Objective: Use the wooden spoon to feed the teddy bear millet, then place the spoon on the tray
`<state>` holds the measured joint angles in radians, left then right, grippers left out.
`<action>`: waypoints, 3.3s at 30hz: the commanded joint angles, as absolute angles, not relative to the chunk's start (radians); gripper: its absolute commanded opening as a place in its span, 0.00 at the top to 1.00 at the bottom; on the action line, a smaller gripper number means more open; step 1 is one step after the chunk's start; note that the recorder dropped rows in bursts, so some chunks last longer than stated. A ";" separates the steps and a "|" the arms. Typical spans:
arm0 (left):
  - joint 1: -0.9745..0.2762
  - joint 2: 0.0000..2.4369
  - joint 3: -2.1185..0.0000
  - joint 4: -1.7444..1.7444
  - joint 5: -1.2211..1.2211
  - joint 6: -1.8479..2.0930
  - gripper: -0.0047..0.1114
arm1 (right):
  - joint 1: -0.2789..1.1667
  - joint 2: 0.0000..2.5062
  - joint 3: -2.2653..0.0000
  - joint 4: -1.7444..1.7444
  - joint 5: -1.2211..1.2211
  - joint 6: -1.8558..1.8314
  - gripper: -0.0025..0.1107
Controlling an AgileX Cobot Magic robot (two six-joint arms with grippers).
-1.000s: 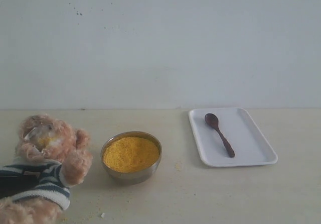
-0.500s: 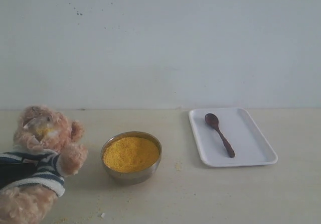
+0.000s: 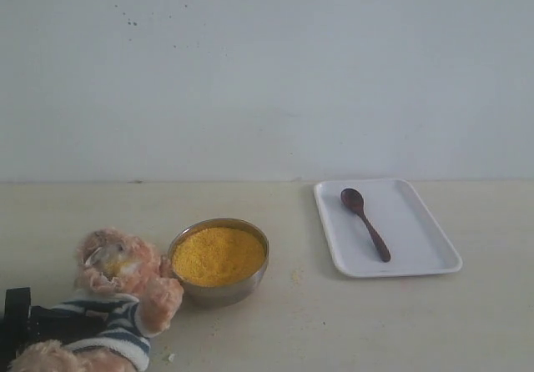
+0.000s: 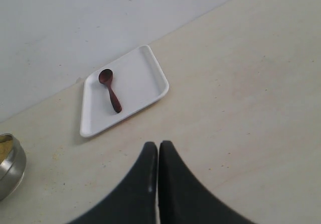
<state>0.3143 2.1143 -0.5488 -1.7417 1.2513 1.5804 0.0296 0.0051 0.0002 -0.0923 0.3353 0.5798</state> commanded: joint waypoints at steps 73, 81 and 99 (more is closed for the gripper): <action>0.409 0.910 -0.768 -0.887 0.088 0.427 0.93 | 0.032 0.000 0.000 -0.252 0.326 0.575 0.98; 0.319 0.823 -0.753 -0.687 0.087 0.393 0.93 | 0.032 0.000 0.000 -0.328 0.326 0.572 0.98; -0.059 0.261 -0.685 -0.668 0.460 0.510 0.93 | 0.032 0.000 0.000 -0.325 0.326 0.572 0.98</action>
<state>-0.0321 0.3101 -0.7116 -0.6975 0.4377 0.4882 0.0296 0.0051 0.0002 -0.3177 0.3336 0.5798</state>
